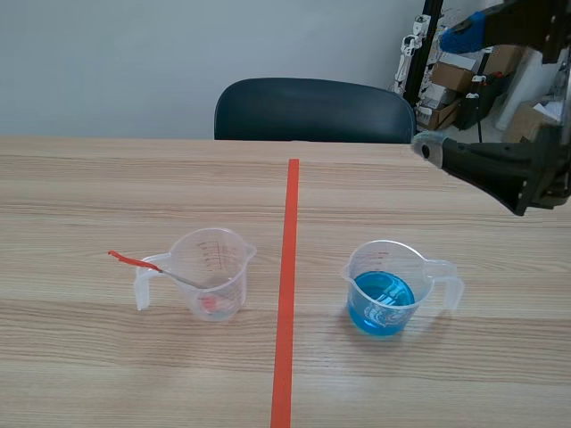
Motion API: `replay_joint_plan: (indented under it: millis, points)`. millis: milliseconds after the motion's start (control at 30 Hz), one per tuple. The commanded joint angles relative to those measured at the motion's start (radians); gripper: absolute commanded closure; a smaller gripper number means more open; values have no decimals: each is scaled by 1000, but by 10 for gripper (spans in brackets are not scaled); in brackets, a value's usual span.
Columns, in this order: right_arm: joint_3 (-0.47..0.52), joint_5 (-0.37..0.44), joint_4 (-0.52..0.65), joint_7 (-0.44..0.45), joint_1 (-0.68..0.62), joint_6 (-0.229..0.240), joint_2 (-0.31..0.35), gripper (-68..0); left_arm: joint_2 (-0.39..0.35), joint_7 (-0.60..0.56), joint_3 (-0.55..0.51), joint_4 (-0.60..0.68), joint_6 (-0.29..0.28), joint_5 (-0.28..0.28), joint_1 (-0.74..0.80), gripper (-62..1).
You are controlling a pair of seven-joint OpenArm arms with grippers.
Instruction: Do the redox reaction experiment. return to the home posture
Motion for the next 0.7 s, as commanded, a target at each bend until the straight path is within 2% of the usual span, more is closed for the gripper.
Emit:
replay_joint_plan:
  millis: [0,133,200,300,467,500,600,667]
  points:
    - [26,11,-39,9,11,0,-6,-679,-26,7,6,17,3,-34,-3,-280]
    - [42,78,-132,8,11,10,-8,-679,-81,57,6,53,5,-48,-3,-280]
    - [60,113,-178,8,14,64,-9,-679,-119,84,6,60,18,-54,-3,-263]
    - [100,121,-223,2,14,135,-9,-679,-165,111,6,66,30,-58,-10,-163]
    - [172,127,-260,-122,11,142,-37,-679,-179,157,8,66,29,-79,-56,-156]
    - [173,127,-264,-127,10,111,-39,-679,-179,163,7,66,30,-80,-60,-156]
    - [173,134,-264,-84,-27,-46,-36,-679,-179,171,8,66,25,-79,-73,-161]
    - [173,149,-263,-77,-55,-95,-33,-679,-179,171,8,66,25,-79,-72,-210]
